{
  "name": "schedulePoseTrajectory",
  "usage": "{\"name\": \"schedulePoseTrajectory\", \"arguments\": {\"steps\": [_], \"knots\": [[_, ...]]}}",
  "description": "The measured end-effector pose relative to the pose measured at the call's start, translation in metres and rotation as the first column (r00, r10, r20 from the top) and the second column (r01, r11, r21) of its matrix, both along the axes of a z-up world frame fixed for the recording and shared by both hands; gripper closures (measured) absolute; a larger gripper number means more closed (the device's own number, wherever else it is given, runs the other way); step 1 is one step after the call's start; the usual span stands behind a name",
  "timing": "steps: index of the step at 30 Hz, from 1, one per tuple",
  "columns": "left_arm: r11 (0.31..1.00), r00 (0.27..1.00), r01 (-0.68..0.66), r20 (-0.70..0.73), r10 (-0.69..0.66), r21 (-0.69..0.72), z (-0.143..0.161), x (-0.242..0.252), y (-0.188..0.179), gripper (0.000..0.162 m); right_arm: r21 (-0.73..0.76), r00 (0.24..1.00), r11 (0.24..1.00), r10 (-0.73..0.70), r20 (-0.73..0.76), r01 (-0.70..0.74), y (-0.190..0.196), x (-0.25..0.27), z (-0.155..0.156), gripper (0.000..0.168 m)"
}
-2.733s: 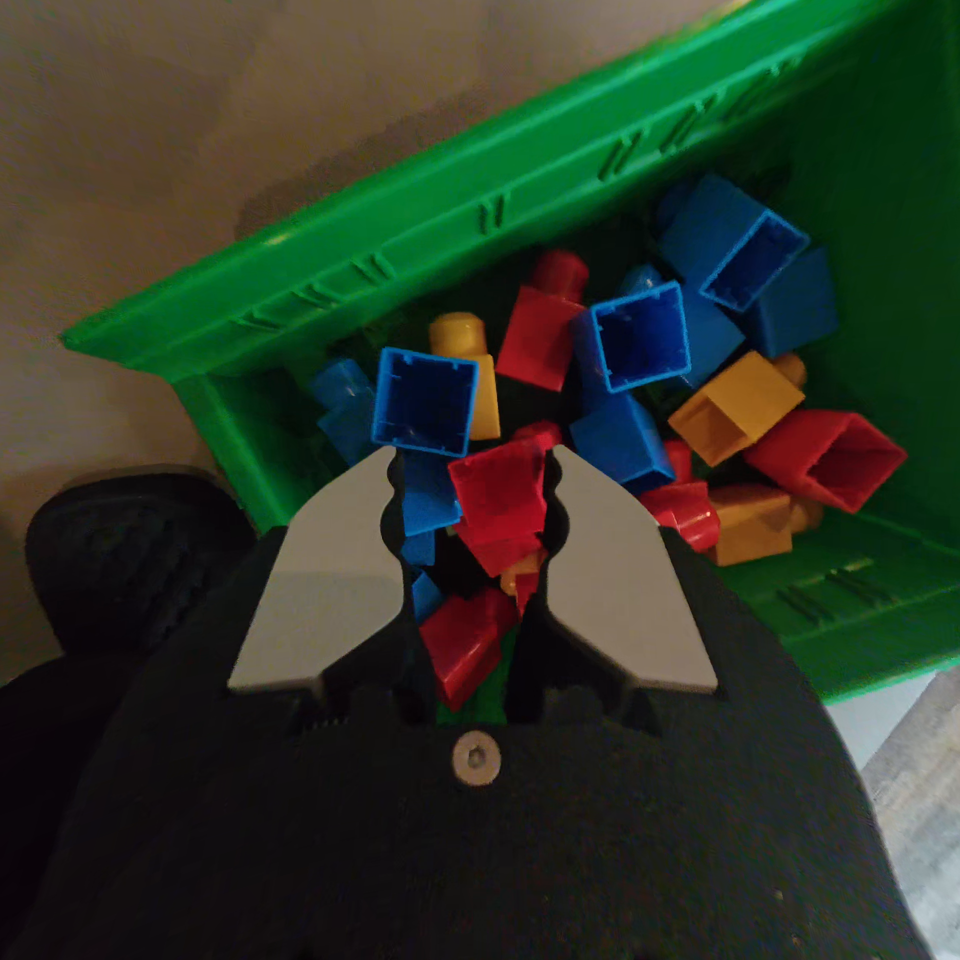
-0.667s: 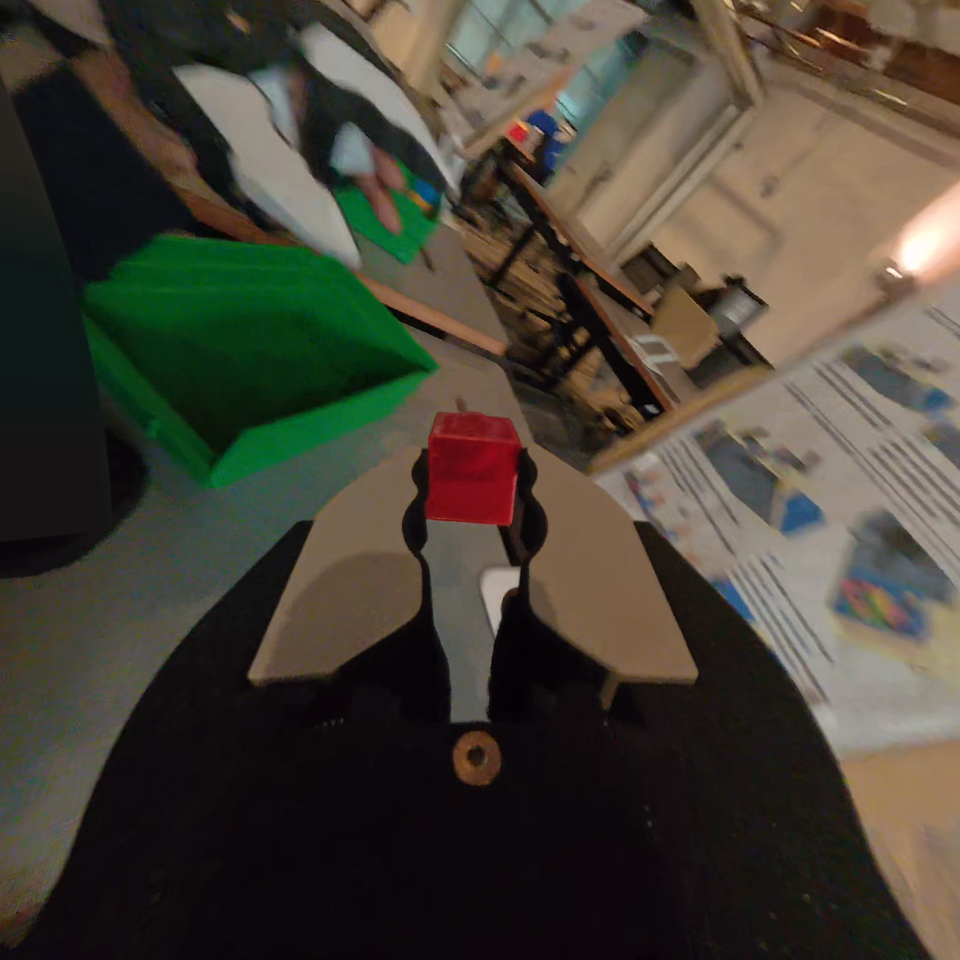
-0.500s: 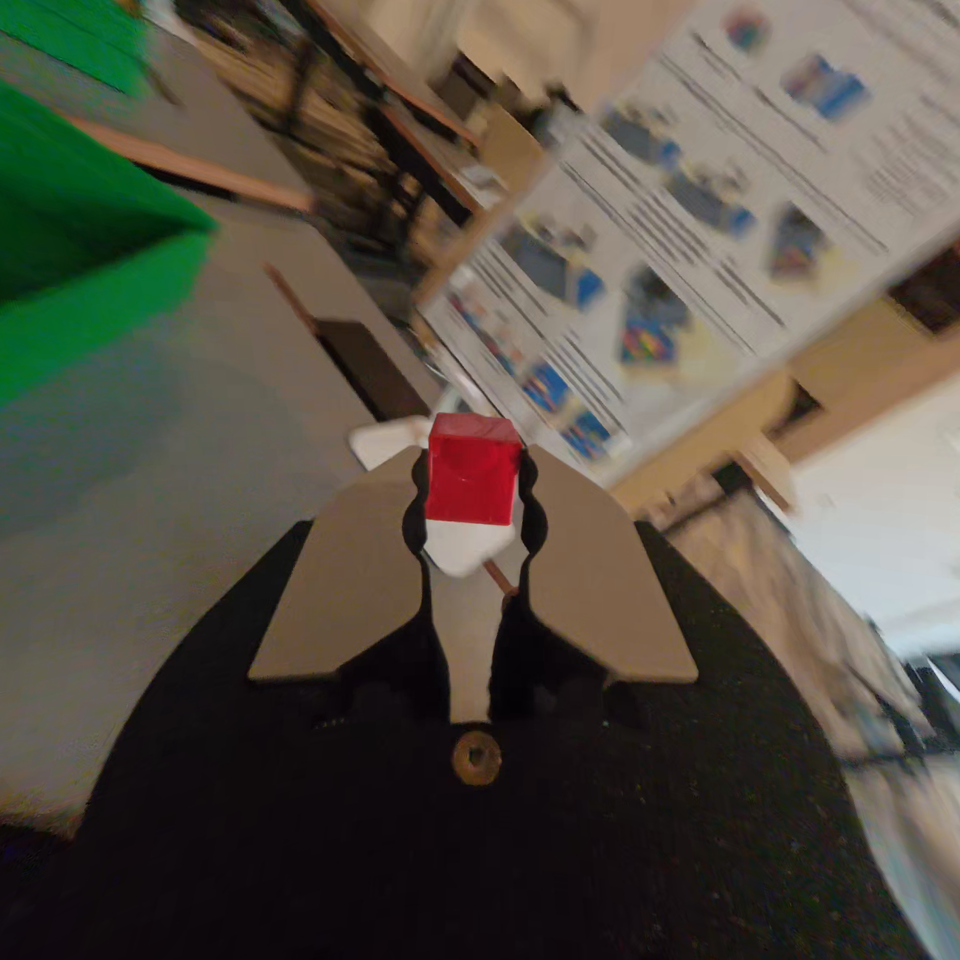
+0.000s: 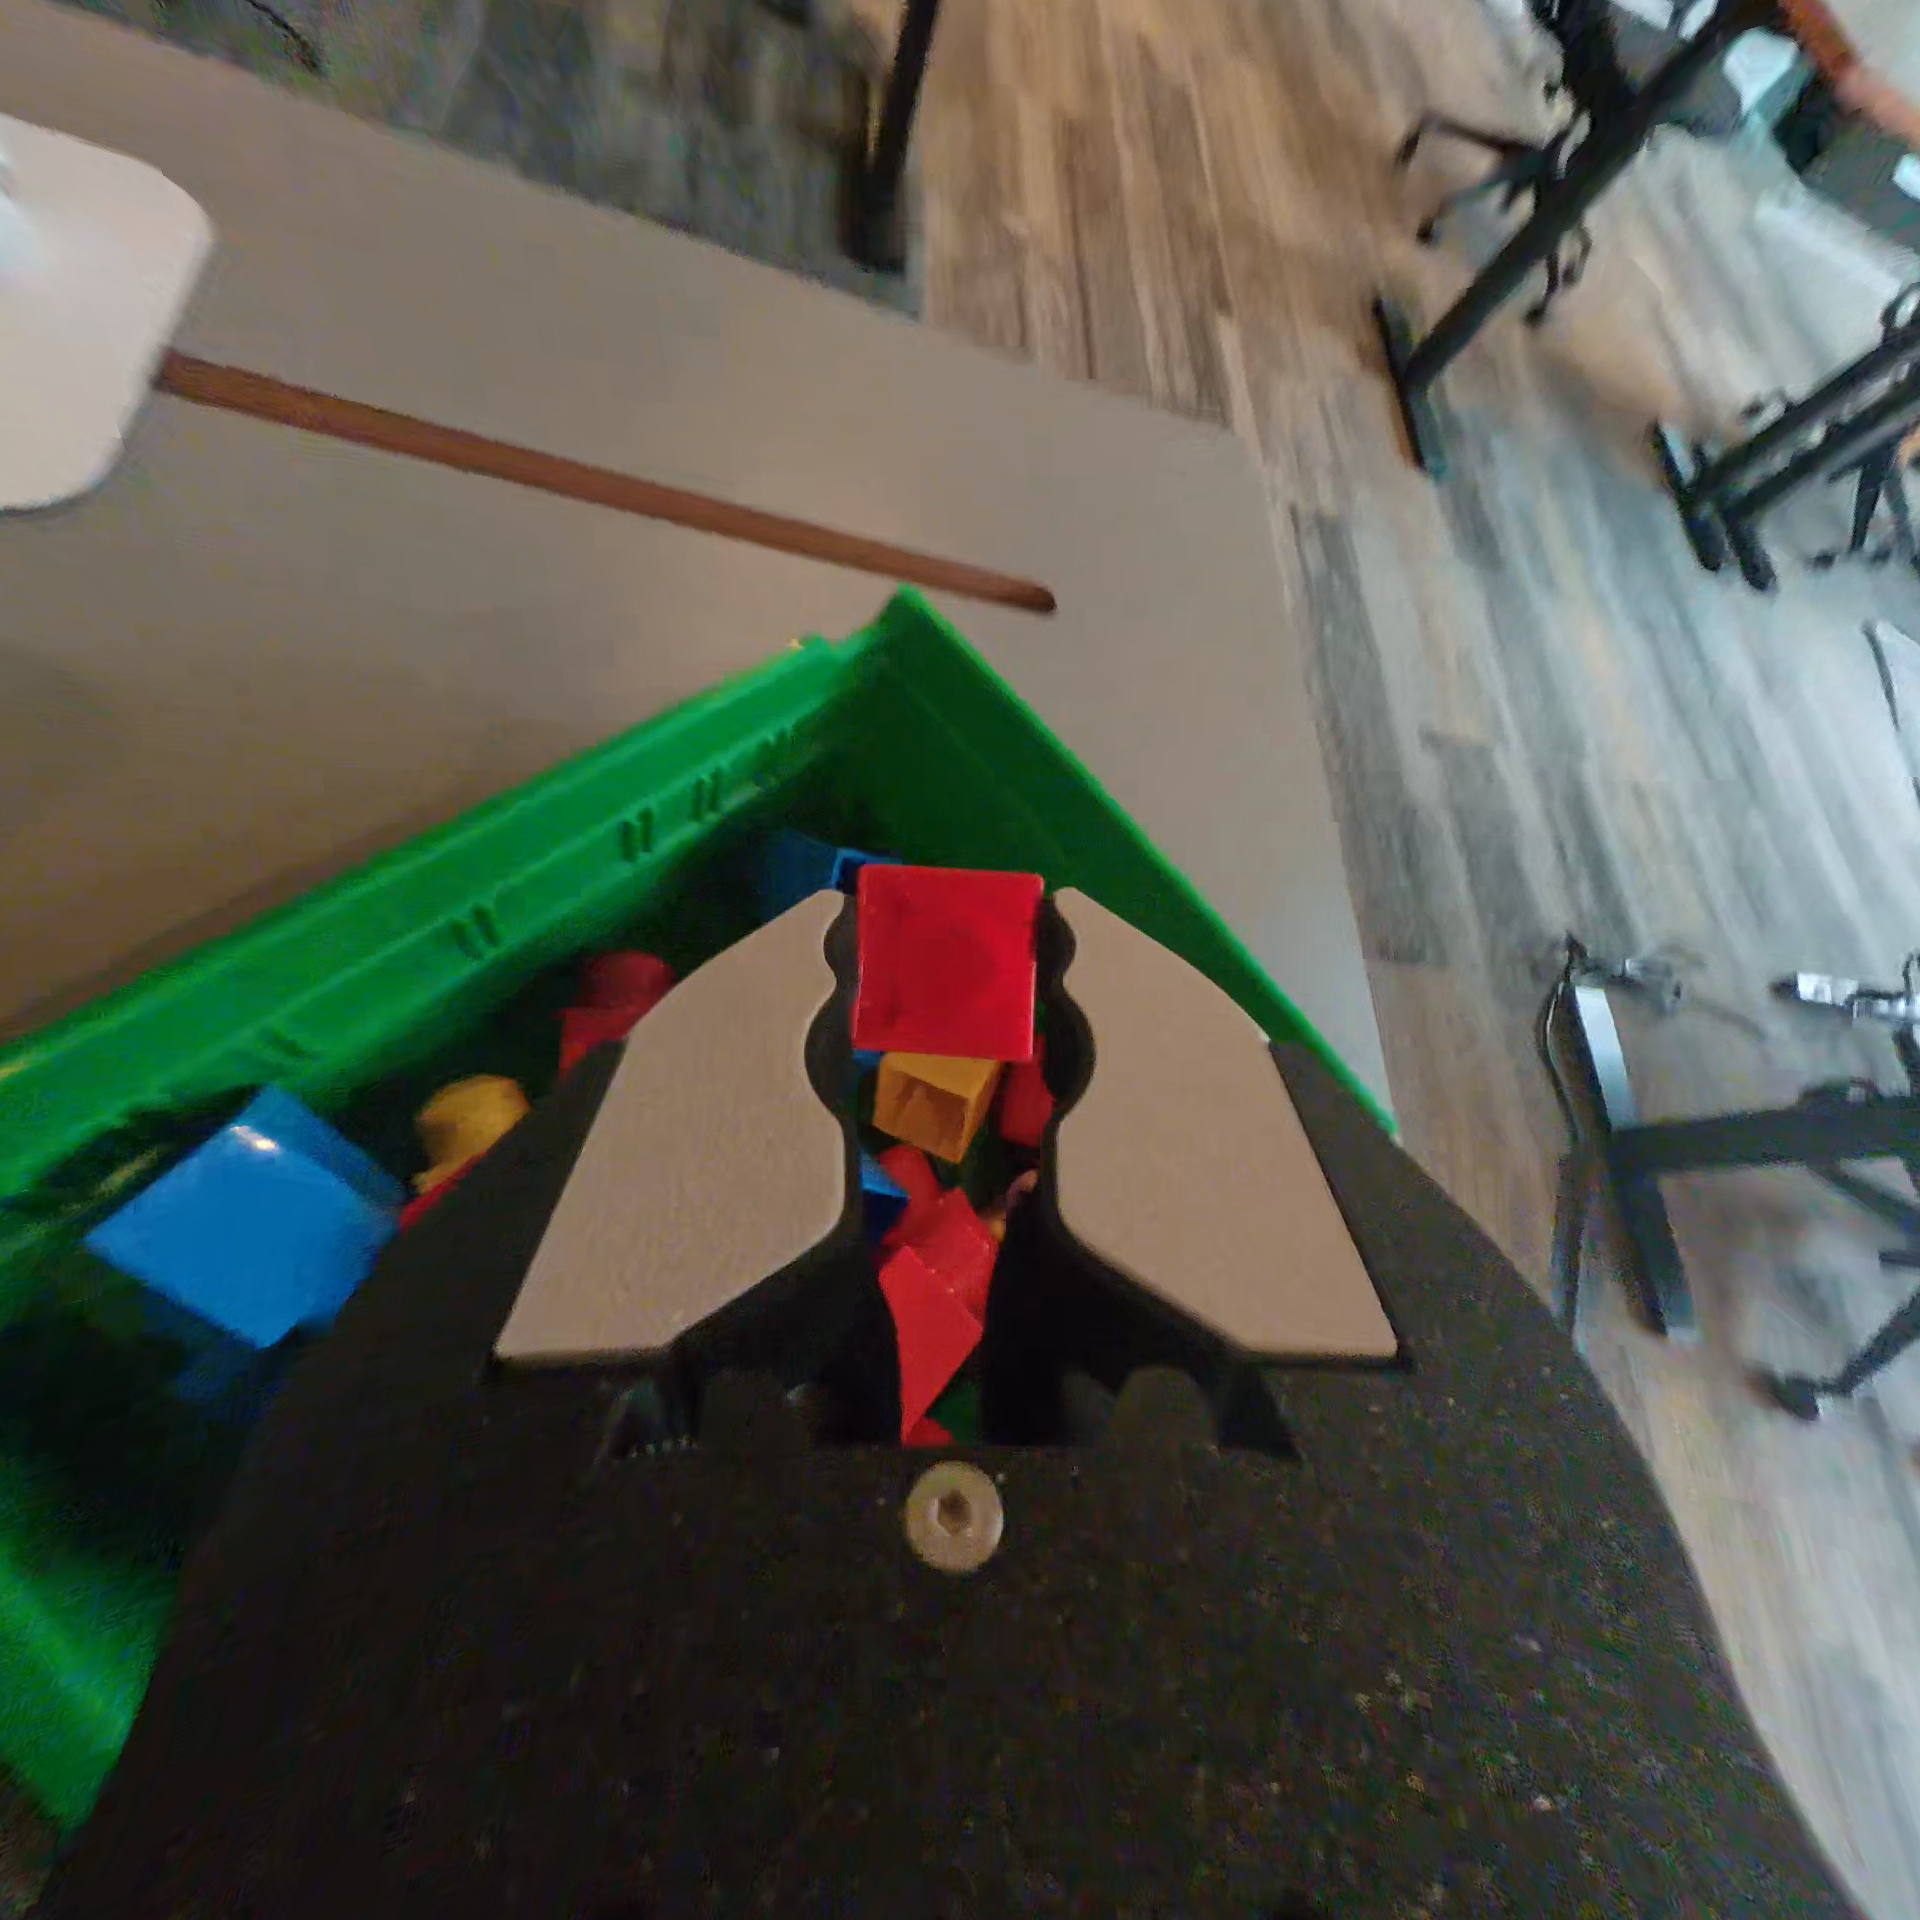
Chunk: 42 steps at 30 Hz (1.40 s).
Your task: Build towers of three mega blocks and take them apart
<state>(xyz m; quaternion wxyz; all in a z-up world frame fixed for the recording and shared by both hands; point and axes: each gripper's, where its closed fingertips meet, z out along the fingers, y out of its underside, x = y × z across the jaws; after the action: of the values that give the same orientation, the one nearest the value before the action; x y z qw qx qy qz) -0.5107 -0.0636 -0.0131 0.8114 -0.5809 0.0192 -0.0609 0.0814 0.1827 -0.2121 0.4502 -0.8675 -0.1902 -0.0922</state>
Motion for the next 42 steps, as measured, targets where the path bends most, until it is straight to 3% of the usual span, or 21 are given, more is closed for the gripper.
{"name": "schedulePoseTrajectory", "arguments": {"steps": [6,12,18,26,36,39,42], "knots": [[1.0,1.0,-0.014,-0.01,0.014,-0.019,-0.003,-0.001,0.002,0.111,-0.118,0.997,0.992,-0.056,-0.059,0.049,0.013,0.009,-0.045,0.136],[0.997,0.998,-0.048,-0.036,0.046,-0.06,-0.009,-0.003,0.007,0.111,-0.157,0.997,0.987,-0.047,-0.054,0.038,0.013,0.011,-0.058,0.135],[0.993,0.996,-0.074,-0.056,0.069,-0.088,-0.013,-0.004,0.009,0.111,-0.032,0.994,0.999,-0.042,-0.1,0.039,0.018,0.006,-0.031,0.124],[0.986,0.992,-0.115,-0.073,0.107,-0.123,-0.019,-0.009,0.011,0.111,0.24,0.966,0.97,0.086,-0.243,-0.026,0.015,-0.026,0.039,0.106],[0.963,0.976,-0.198,-0.131,0.176,-0.183,-0.031,-0.015,0.02,0.106,0.305,0.984,0.951,0.091,-0.156,-0.04,0.006,-0.048,0.074,0.08],[0.95,0.968,-0.242,-0.121,0.222,-0.198,-0.033,-0.021,0.023,0.096,0.346,0.982,0.938,0.091,-0.163,-0.029,0.004,-0.052,0.086,0.075],[0.937,0.963,-0.27,-0.092,0.255,-0.224,-0.037,-0.026,0.028,0.069,0.38,0.981,0.925,0.092,-0.17,-0.021,0.002,-0.056,0.096,0.071]]}}
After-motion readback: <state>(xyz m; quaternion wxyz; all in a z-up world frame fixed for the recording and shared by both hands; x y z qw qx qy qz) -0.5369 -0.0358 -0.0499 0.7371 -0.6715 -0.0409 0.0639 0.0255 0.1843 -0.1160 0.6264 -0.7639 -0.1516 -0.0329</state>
